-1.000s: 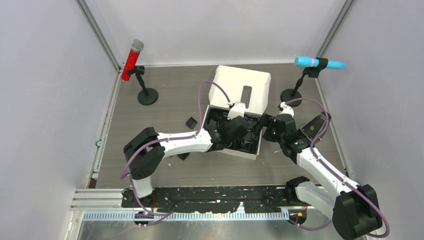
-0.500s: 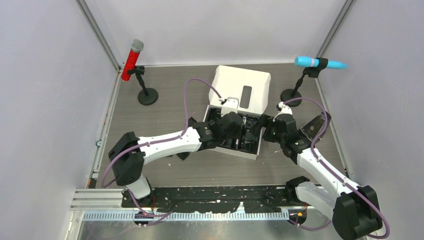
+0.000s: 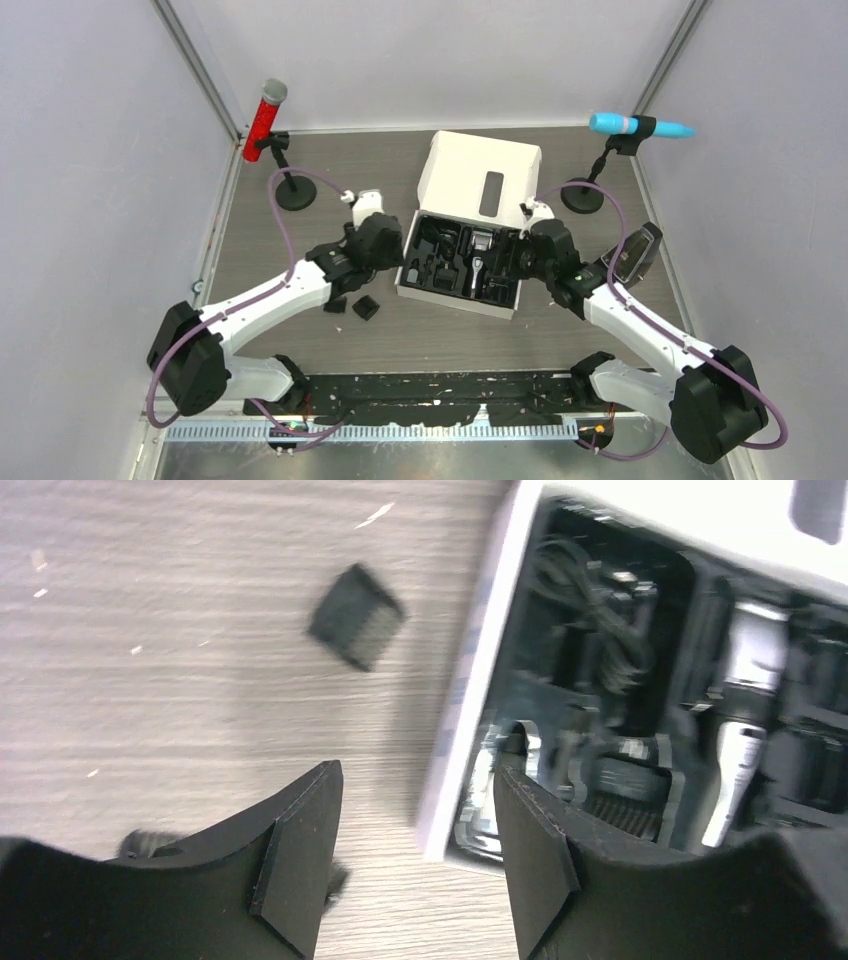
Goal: Sort the hair-cutting tools
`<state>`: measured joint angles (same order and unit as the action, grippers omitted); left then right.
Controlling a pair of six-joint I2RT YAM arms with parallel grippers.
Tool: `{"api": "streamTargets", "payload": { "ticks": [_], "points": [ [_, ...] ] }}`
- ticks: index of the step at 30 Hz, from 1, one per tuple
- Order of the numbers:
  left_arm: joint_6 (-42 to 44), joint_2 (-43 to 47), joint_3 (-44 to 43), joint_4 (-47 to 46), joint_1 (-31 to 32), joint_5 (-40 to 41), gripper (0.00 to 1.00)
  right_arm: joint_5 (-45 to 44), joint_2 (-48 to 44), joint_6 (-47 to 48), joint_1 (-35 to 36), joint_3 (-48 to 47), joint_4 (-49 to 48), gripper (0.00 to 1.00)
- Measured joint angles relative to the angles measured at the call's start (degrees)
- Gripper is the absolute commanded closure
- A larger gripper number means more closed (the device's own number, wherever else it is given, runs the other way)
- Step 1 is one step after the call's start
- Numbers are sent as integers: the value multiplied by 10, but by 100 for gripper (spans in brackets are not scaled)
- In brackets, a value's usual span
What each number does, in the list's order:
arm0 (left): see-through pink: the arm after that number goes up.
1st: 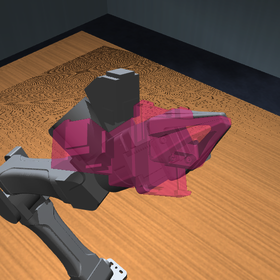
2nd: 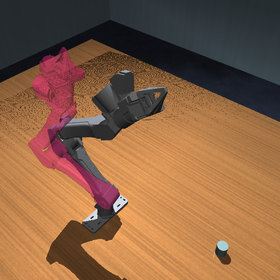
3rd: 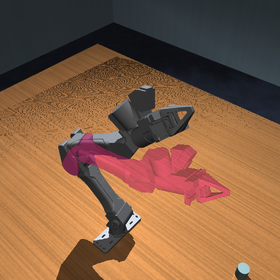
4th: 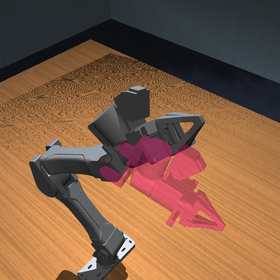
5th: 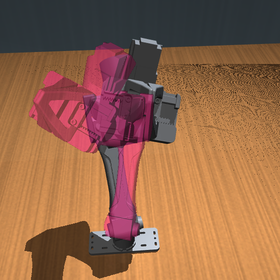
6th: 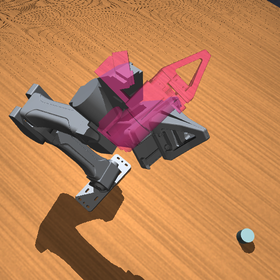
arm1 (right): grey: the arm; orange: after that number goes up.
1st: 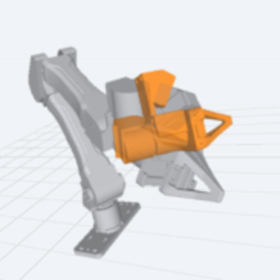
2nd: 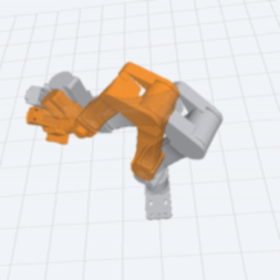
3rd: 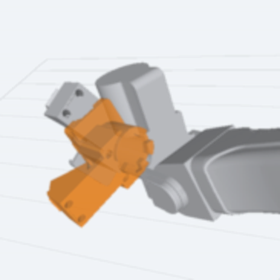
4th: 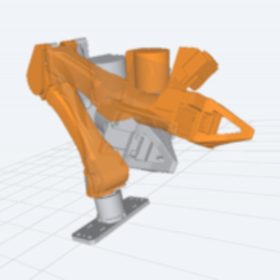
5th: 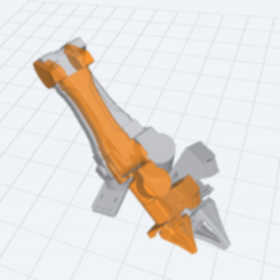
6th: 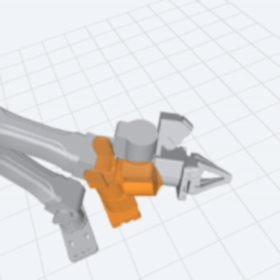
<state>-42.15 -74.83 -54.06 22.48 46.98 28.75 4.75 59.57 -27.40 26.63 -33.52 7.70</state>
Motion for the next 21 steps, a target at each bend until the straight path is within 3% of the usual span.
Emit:
{"api": "streamTargets", "payload": {
  "ticks": [9, 16, 21],
  "points": [
    [-4, -2, 45, 35, -132, -27, 42, -10, 18, 3, 20, -9, 1, 41],
    [3, -144, -14, 27, -195, -83, 53, -20, 20, 5, 21, -9, 1, 40],
    [6, -217, -71, 24, -208, -116, 54, -30, 19, 9, 21, -9, 3, 39]
  ]
}}
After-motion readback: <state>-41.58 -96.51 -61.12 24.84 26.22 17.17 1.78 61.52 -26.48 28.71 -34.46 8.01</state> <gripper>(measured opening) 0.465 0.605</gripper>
